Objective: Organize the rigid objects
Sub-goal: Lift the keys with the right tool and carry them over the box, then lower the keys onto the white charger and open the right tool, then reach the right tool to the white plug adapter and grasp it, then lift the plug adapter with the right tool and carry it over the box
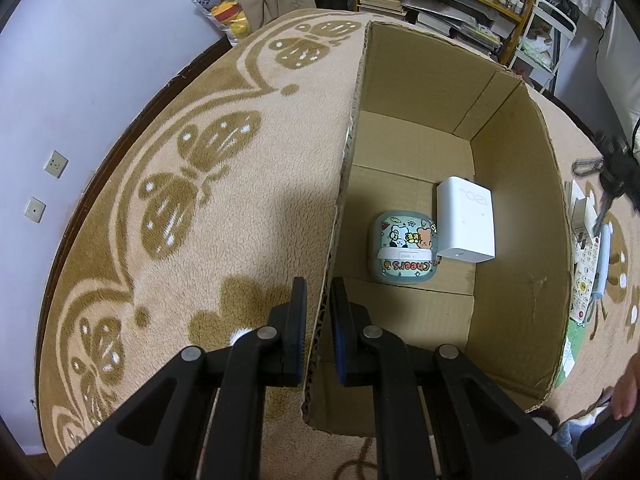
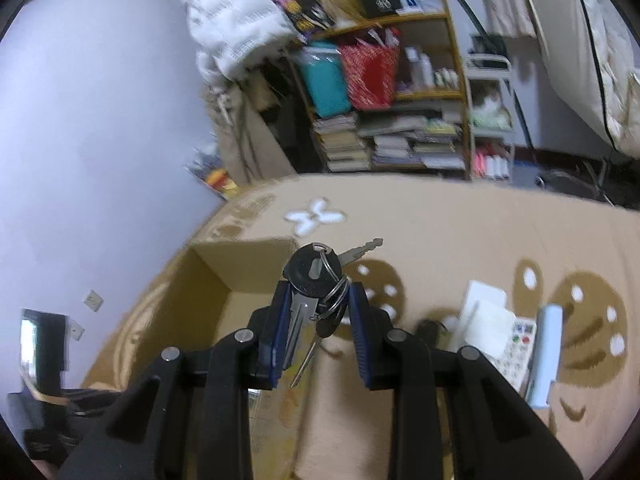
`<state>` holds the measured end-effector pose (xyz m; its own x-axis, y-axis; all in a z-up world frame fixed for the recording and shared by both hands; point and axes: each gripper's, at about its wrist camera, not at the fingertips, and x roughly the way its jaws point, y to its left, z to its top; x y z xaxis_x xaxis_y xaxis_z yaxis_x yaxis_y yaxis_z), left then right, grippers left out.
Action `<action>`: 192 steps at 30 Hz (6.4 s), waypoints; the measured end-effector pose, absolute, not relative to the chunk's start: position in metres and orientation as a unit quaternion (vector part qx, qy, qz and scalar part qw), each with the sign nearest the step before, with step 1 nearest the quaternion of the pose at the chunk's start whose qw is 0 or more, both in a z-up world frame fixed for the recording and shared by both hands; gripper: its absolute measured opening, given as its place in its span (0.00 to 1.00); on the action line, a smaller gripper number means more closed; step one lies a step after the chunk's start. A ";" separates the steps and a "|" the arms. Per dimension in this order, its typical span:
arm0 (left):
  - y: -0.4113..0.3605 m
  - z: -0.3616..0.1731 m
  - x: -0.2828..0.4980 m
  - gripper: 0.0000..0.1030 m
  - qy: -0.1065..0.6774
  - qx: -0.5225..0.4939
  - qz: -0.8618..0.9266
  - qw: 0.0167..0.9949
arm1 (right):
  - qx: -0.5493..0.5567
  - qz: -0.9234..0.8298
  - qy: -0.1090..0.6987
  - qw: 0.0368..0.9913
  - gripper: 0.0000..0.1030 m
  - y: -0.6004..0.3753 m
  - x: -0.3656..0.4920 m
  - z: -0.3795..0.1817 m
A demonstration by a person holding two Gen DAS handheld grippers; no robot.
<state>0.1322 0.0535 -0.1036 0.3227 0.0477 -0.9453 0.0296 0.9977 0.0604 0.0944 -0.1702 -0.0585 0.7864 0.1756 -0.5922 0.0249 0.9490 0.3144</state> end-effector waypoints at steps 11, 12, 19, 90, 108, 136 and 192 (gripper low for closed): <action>0.053 -0.104 0.132 0.11 0.582 0.033 0.005 0.813 | 0.124 0.110 0.297 0.940 0.30 -0.128 0.083 -0.043; 0.053 -0.103 0.132 0.11 0.582 0.033 0.005 0.813 | 0.121 0.113 0.299 0.940 0.30 -0.126 0.082 -0.045; 0.053 -0.104 0.132 0.11 0.582 0.033 0.005 0.813 | 0.102 0.129 0.336 0.927 0.30 -0.111 0.090 -0.069; 0.052 -0.102 0.132 0.11 0.580 0.032 0.004 0.814 | 0.103 -0.041 0.351 0.930 1.00 -0.201 0.109 -0.084; 0.050 -0.102 0.132 0.11 0.579 0.038 0.005 0.814 | 0.169 -0.130 0.413 0.885 1.00 -0.277 0.128 -0.153; 0.051 -0.103 0.133 0.11 0.579 0.037 0.003 0.814 | 0.164 -0.153 0.444 0.867 0.54 -0.281 0.123 -0.165; 0.049 -0.101 0.130 0.11 0.577 0.042 0.002 0.815 | 0.053 0.100 0.347 0.931 0.54 -0.090 0.089 -0.072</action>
<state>0.1302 0.0493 -0.1012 0.3334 0.0524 -0.9413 0.0444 0.9965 0.0712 0.0885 -0.0903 -0.0723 0.7391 0.2233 -0.6355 -0.1496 0.9743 0.1683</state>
